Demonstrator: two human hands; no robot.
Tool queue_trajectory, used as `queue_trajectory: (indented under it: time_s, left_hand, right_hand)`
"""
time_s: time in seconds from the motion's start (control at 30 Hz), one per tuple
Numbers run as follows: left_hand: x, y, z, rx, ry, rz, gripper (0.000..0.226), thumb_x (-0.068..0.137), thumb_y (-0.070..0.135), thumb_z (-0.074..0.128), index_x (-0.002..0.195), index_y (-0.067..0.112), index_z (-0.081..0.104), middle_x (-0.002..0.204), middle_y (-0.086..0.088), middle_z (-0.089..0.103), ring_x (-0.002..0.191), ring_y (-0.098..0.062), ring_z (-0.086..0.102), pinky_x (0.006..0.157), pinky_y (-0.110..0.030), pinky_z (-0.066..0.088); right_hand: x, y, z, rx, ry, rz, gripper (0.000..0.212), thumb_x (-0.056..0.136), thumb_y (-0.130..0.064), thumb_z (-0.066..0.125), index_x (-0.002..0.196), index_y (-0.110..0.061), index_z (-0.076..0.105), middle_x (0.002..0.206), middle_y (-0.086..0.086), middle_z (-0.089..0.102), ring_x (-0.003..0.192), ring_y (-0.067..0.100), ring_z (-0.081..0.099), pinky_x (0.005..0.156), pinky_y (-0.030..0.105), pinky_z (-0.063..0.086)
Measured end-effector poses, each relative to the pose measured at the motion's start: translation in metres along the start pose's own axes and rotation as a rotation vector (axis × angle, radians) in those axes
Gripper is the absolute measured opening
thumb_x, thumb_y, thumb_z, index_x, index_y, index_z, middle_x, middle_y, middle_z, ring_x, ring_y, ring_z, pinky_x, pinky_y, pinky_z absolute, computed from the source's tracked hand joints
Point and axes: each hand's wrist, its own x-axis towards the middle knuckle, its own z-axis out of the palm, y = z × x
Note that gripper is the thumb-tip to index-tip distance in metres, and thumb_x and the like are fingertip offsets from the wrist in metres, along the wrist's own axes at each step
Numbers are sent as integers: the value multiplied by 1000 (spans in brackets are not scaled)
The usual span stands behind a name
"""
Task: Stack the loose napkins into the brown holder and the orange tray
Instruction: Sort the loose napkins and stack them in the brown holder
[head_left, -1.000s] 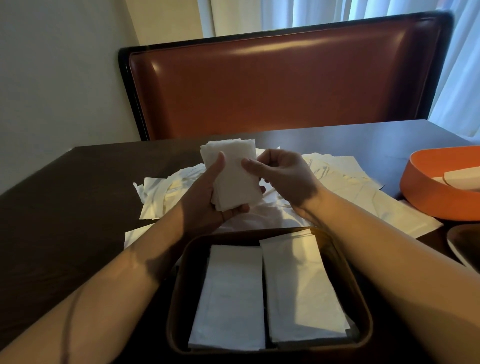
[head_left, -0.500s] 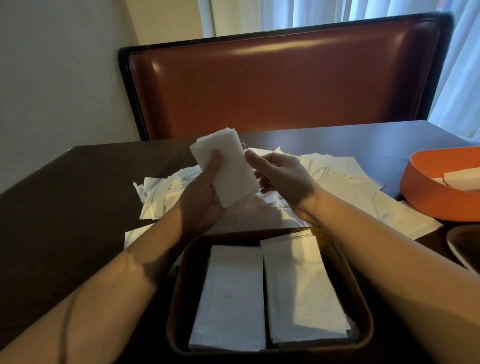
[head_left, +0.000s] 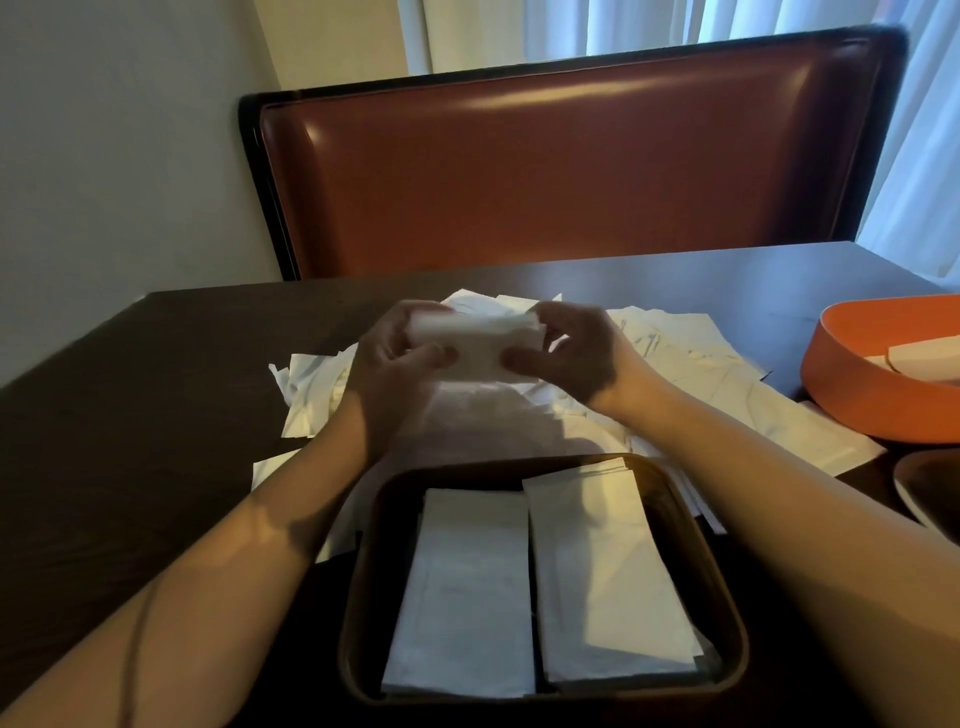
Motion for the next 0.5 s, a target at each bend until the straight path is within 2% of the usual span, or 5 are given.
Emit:
queue_trajectory:
  time_s: [0.1, 0.17, 0.27, 0.4, 0.5]
  left_hand:
    - [-2, -5, 2, 88, -29, 9, 33, 79, -6, 59, 108, 9, 66, 82, 5, 67, 67, -2, 58, 56, -17, 46]
    - [-2, -10, 1, 194, -52, 41, 32, 75, 5, 62, 105, 15, 68, 83, 8, 68, 70, -2, 58, 58, -17, 47]
    - [1, -10, -1, 275, -23, 48, 30, 74, 21, 59, 102, 20, 71, 88, 8, 70, 80, -4, 61, 67, -17, 48]
    - [0, -6, 3, 247, 14, 42, 21, 86, 14, 55, 98, 16, 72, 84, 6, 69, 75, -2, 58, 66, -16, 45]
    - [-1, 9, 1, 159, 35, -40, 18, 88, 16, 56, 98, 14, 72, 90, -9, 70, 85, -17, 63, 75, -32, 54]
  right_hand:
    - [-6, 10, -1, 58, -136, 37, 20, 83, -18, 79, 95, -4, 71, 88, 6, 71, 70, 1, 58, 62, 15, 47]
    - [-7, 14, 0, 89, -151, 45, 23, 84, -18, 77, 99, -2, 72, 92, 11, 72, 74, 10, 62, 63, 18, 48]
    - [-6, 15, 3, 104, -91, 35, 21, 85, -18, 76, 97, -2, 74, 90, 9, 73, 73, 12, 62, 66, 27, 51]
    - [-6, 7, 1, 242, -82, 86, 17, 86, -7, 73, 102, -2, 74, 94, 10, 74, 74, 0, 64, 70, 18, 56]
    - [-1, -4, -7, 279, -121, 134, 14, 86, -6, 72, 94, -17, 72, 89, -2, 73, 77, 7, 69, 75, 25, 59]
